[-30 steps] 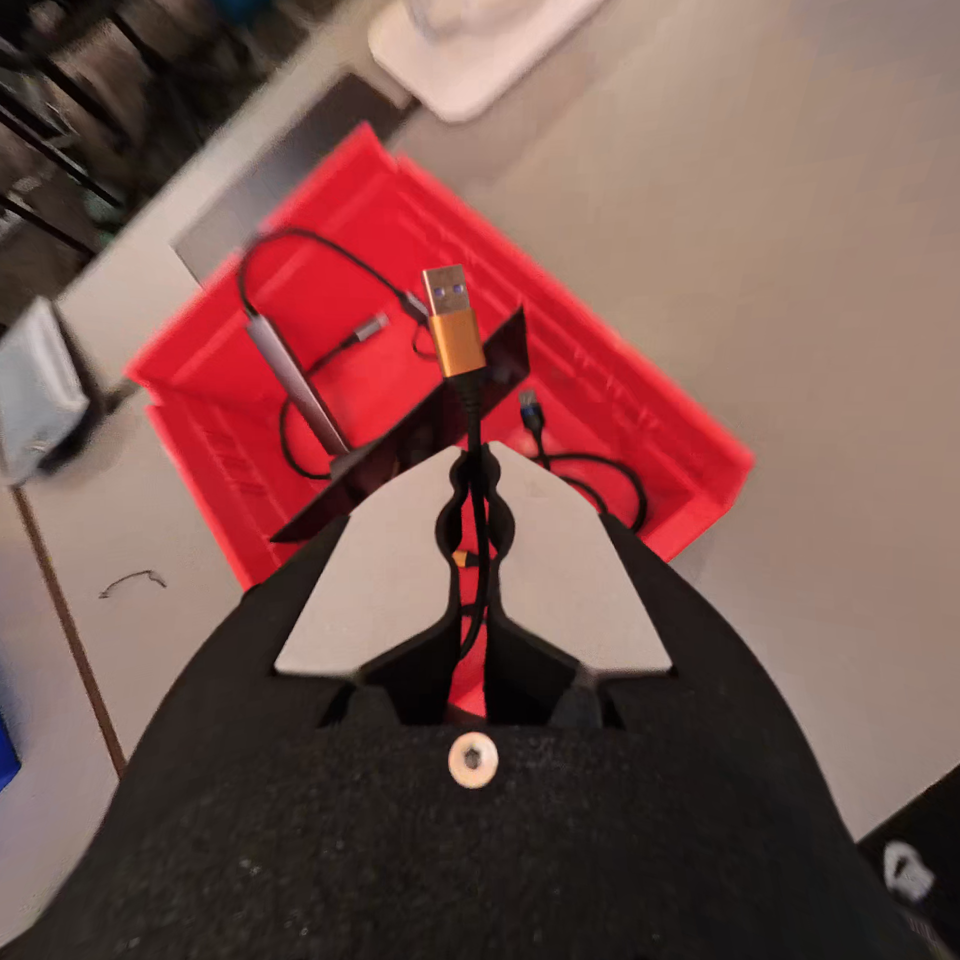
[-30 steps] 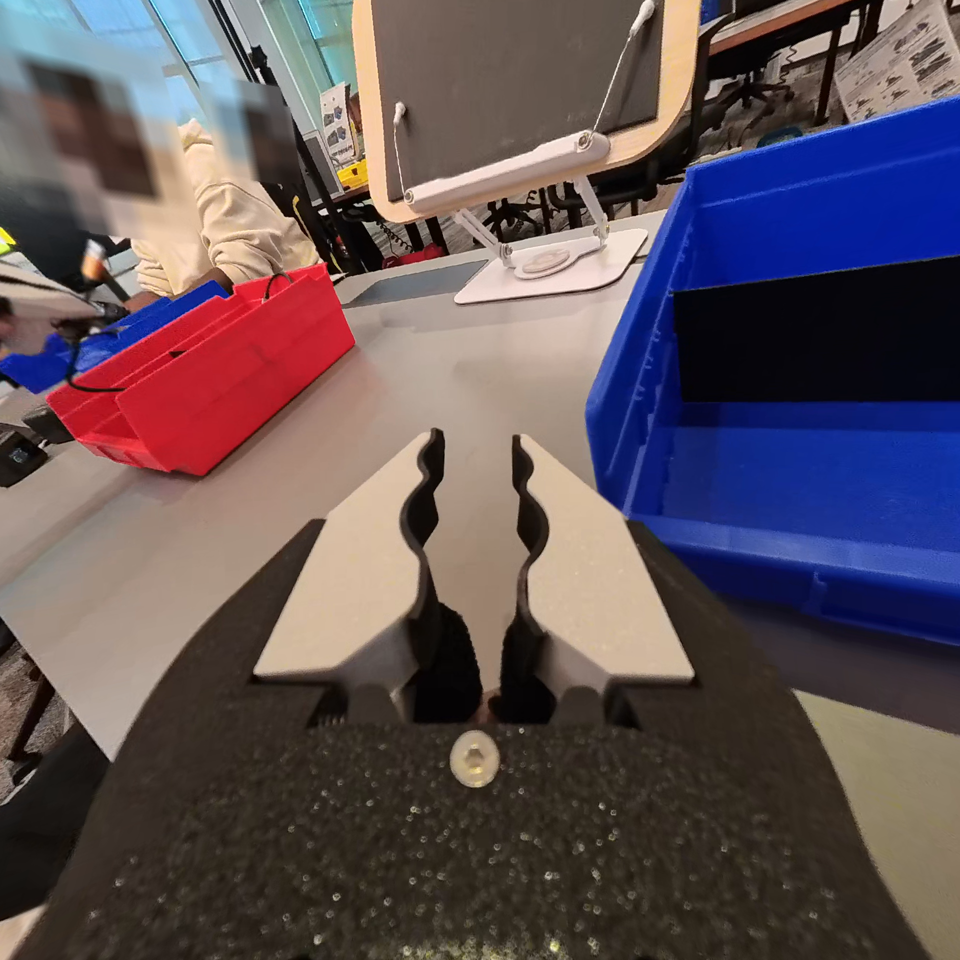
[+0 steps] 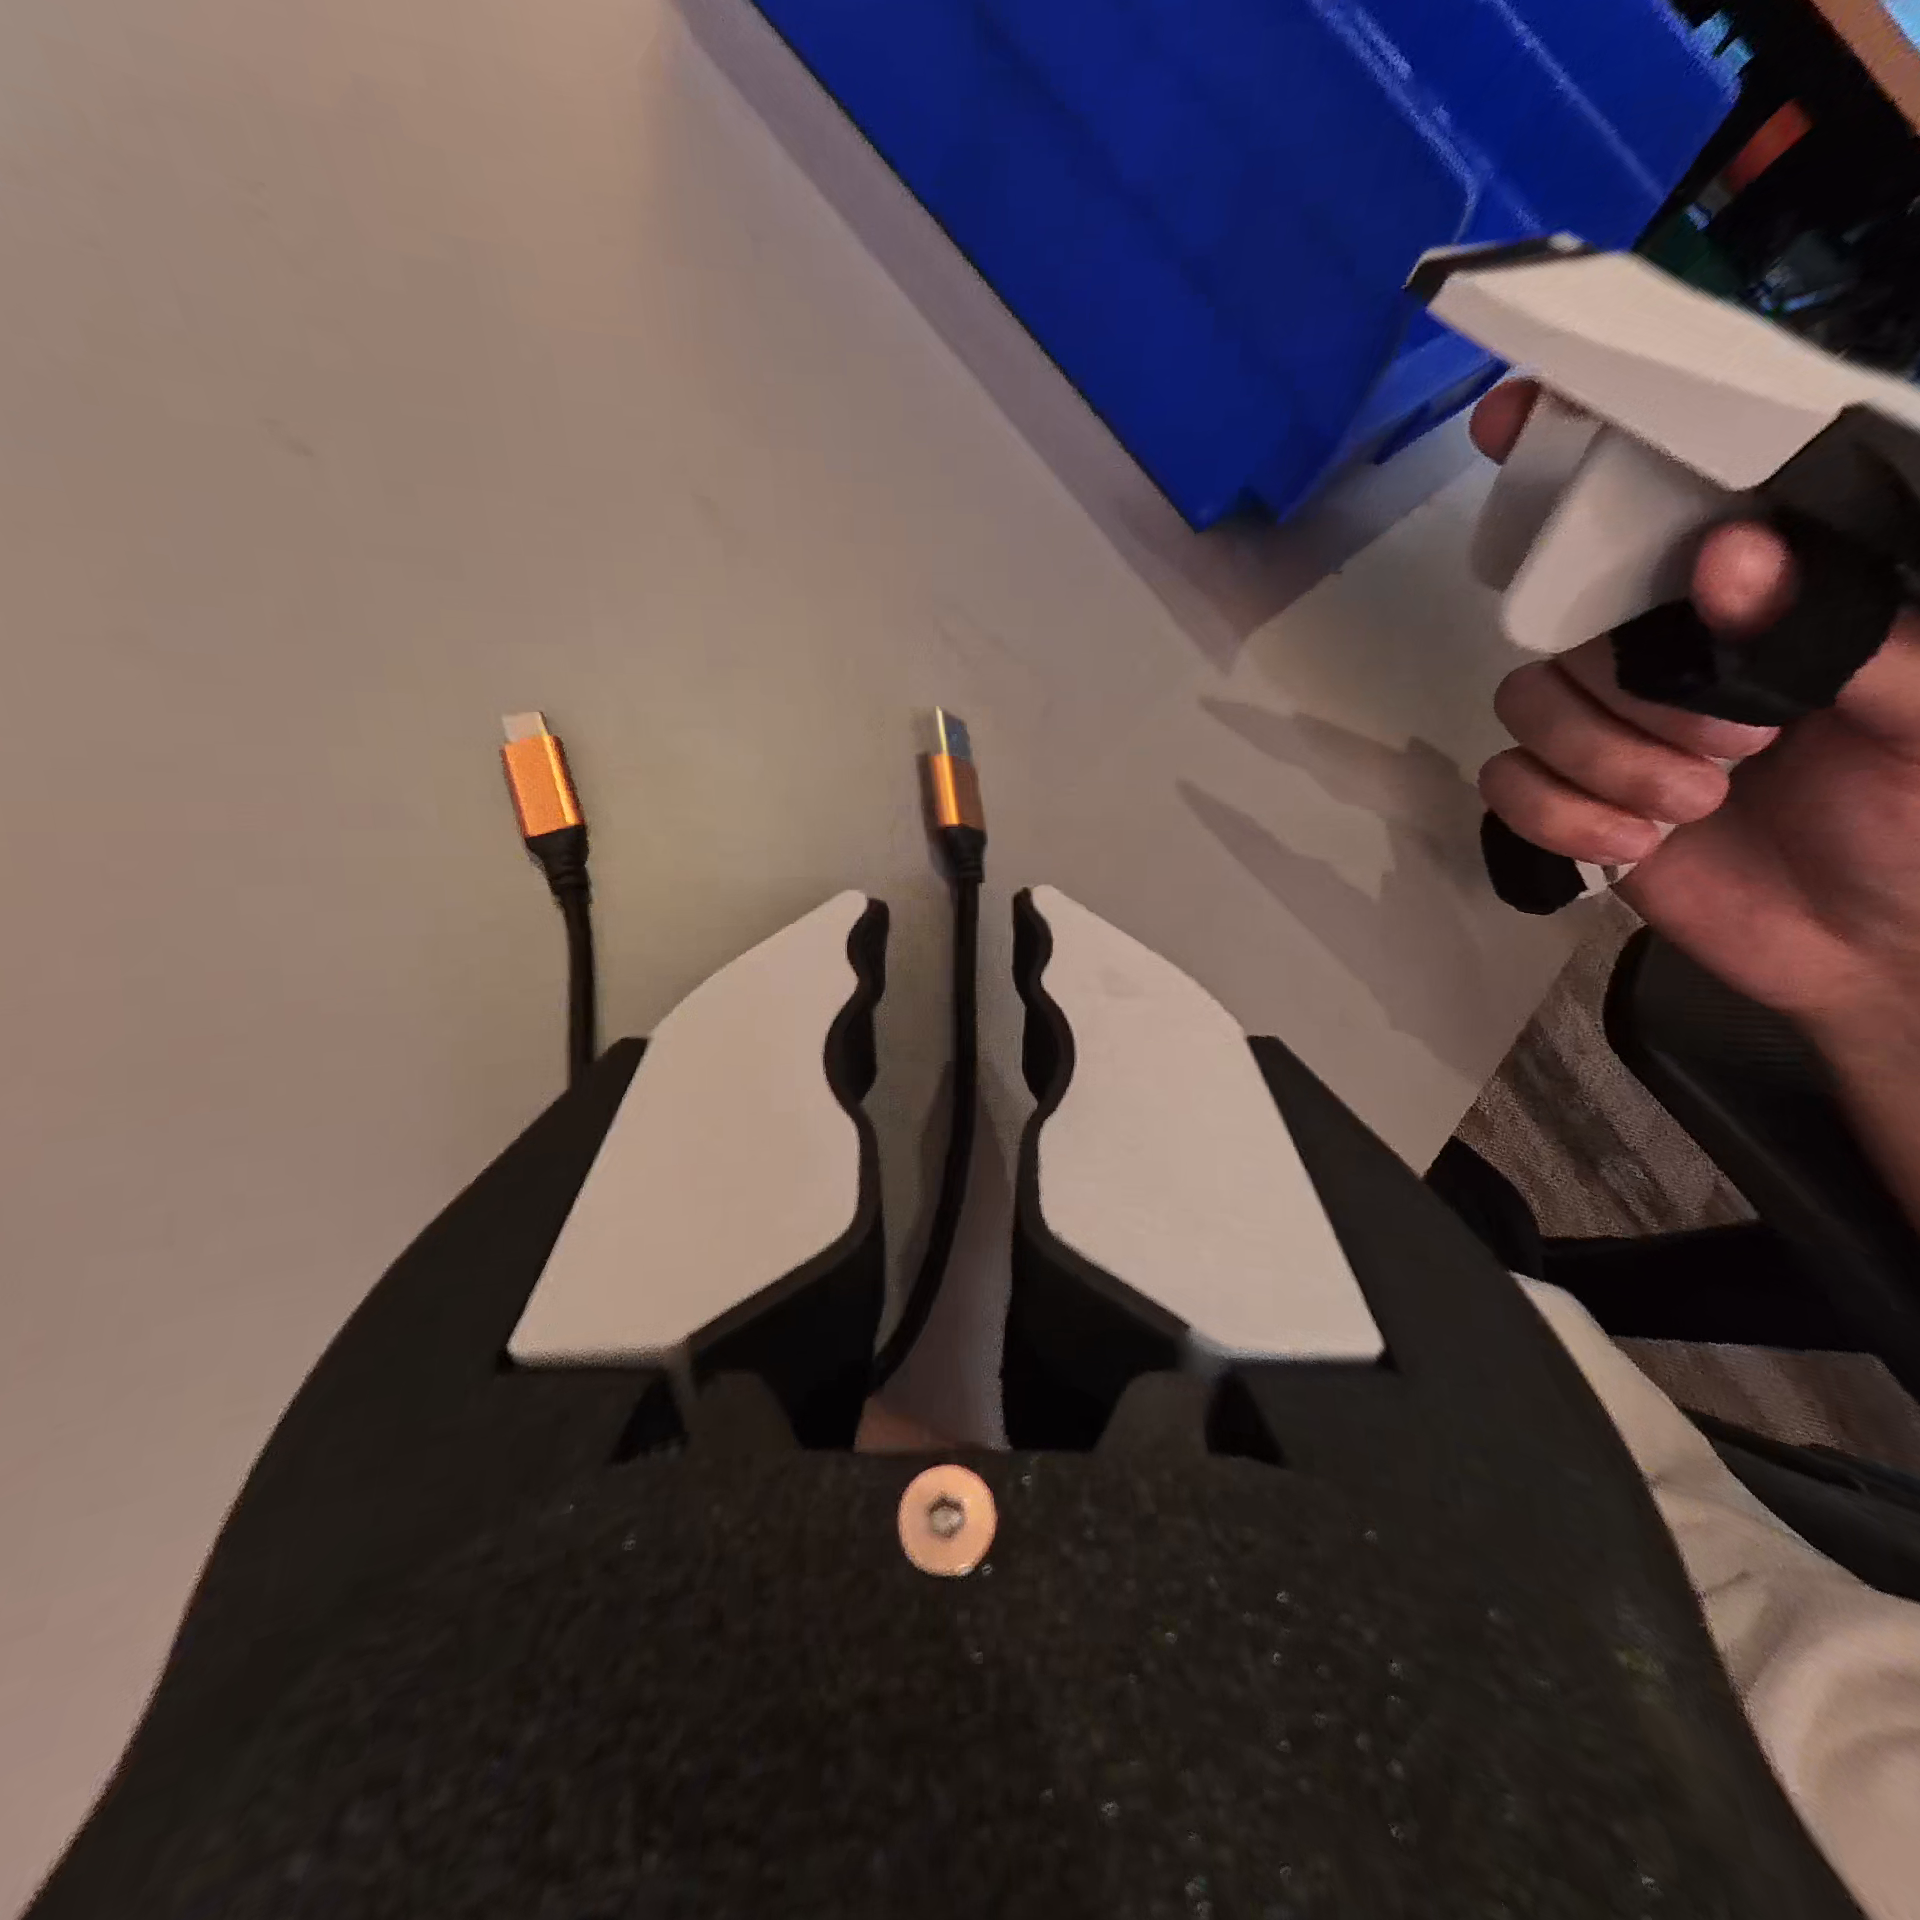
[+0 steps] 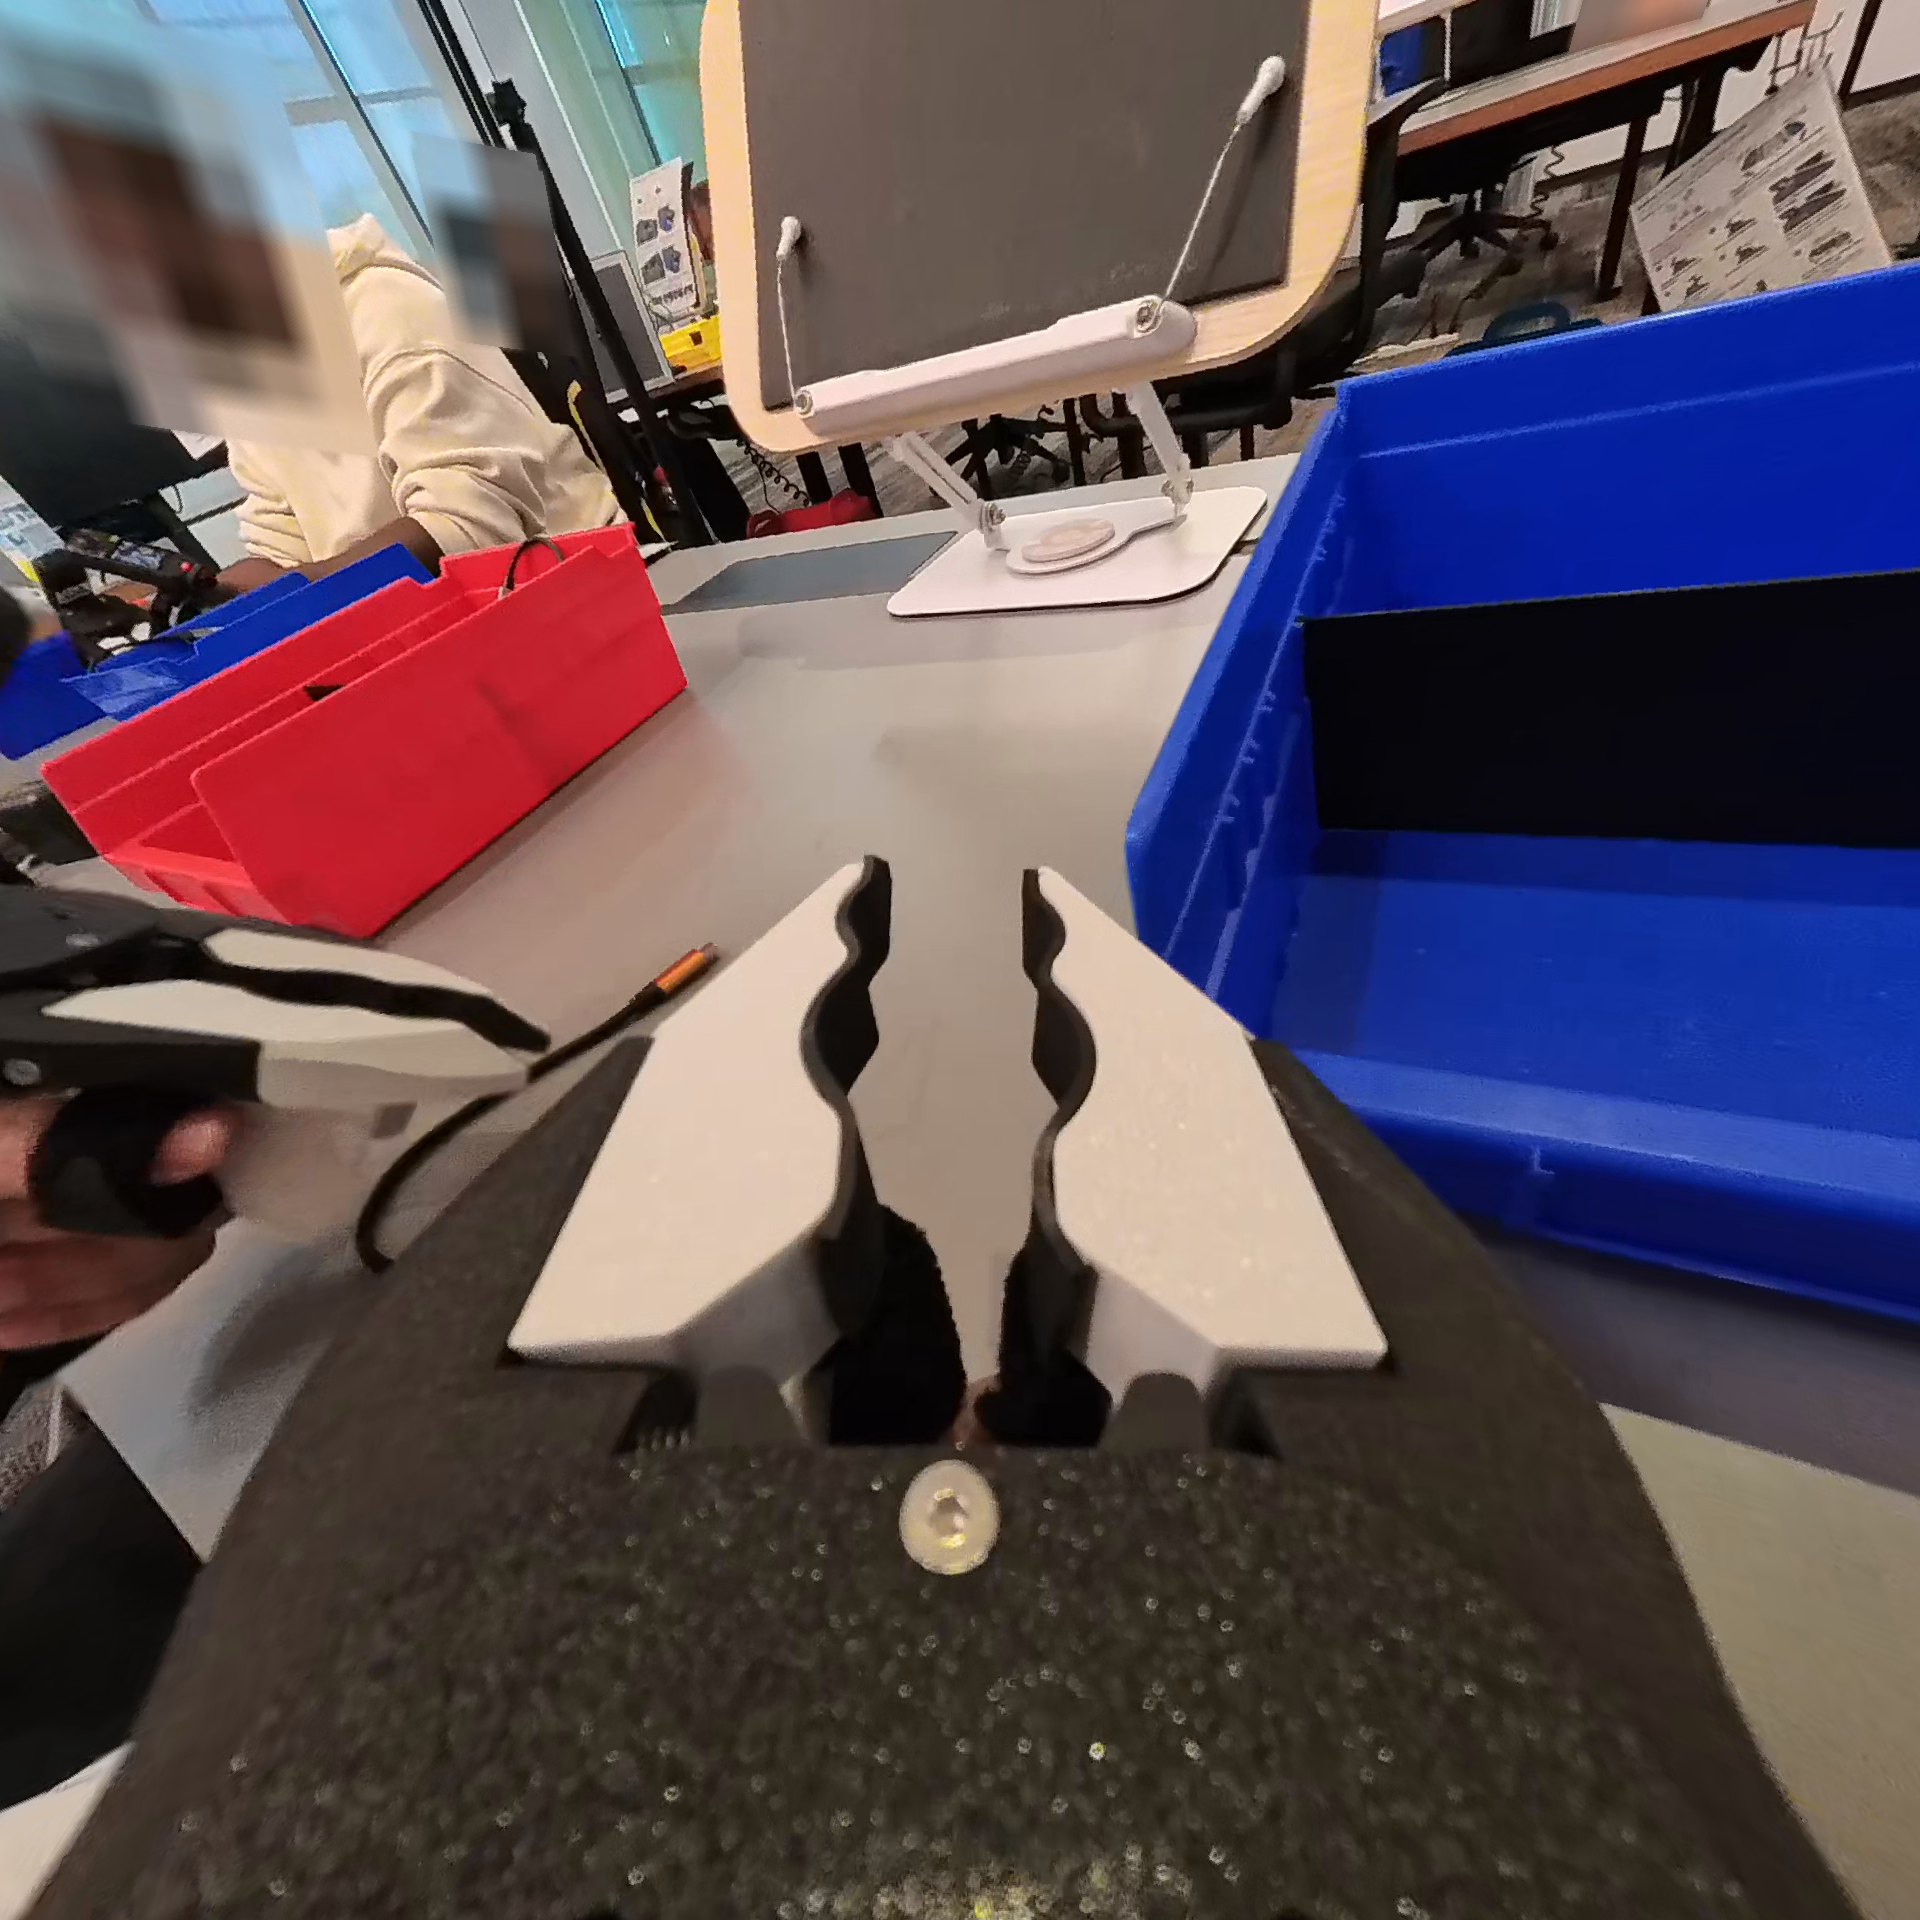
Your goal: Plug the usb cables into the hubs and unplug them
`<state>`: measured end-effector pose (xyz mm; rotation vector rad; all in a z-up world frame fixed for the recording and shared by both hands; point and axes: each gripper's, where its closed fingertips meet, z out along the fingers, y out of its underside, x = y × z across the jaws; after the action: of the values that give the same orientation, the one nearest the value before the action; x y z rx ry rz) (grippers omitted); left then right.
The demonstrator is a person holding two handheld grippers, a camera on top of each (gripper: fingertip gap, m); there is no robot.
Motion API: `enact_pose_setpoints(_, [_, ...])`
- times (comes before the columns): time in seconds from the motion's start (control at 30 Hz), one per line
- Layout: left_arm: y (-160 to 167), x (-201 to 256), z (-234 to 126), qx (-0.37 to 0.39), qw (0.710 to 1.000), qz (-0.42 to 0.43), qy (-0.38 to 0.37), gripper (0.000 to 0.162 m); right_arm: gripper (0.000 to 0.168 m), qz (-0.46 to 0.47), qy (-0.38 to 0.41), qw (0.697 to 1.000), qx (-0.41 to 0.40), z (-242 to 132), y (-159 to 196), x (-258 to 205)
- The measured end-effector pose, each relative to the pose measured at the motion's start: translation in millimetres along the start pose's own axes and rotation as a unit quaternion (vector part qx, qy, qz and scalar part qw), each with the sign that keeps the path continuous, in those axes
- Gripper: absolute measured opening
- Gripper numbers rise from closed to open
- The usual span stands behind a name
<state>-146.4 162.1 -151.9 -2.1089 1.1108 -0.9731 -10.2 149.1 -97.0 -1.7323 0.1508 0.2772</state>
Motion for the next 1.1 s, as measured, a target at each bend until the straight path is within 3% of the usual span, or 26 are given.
enact_pose_setpoints(0.03, [-3.7,-3.5,-6.1,0.010,1.000,0.011,0.000,0.023,0.024,-0.002,0.000,1.000,-0.001,0.2,0.3,-0.5])
enact_pose_setpoints(0.23, [-50.5,-73.7,-92.7,0.091,0.984,0.134,-0.074,0.023,0.024,-0.002,0.001,1.000,-0.003,0.3,1.0,0.0])
enact_pose_setpoints(0.3, [-51.0,-104.0,-126.7,0.051,0.986,0.139,-0.075,0.023,0.024,0.011,-0.002,1.000,-0.003,0.7,1.4,-0.5])
enact_pose_setpoints(0.4, [-47.0,-171.5,-174.0,-0.014,0.980,0.129,-0.153,0.030,0.024,0.033,-0.017,0.999,-0.001,2.4,1.6,-6.3])
enact_pose_setpoints(0.47, [-37.3,-201.2,-189.4,-0.062,0.974,0.156,-0.153,0.027,0.024,0.032,-0.024,0.999,-0.009,5.5,5.0,-10.3])
enact_pose_setpoints(0.6, [-17.3,-254.3,-194.2,-0.172,0.957,0.182,-0.149,0.026,0.024,0.024,-0.030,0.999,-0.016,9.0,7.3,-14.9])
enact_pose_setpoints(0.77, [-6.8,-295.2,-174.9,-0.243,0.930,0.234,-0.144,0.026,0.024,0.026,-0.028,0.999,-0.021,11.7,9.2,-12.0])
enact_pose_setpoints(1.1, [-5.7,-335.4,-143.4,-0.282,0.895,0.301,-0.168,0.027,0.024,0.033,-0.015,0.999,-0.027,7.5,13.3,-2.9])
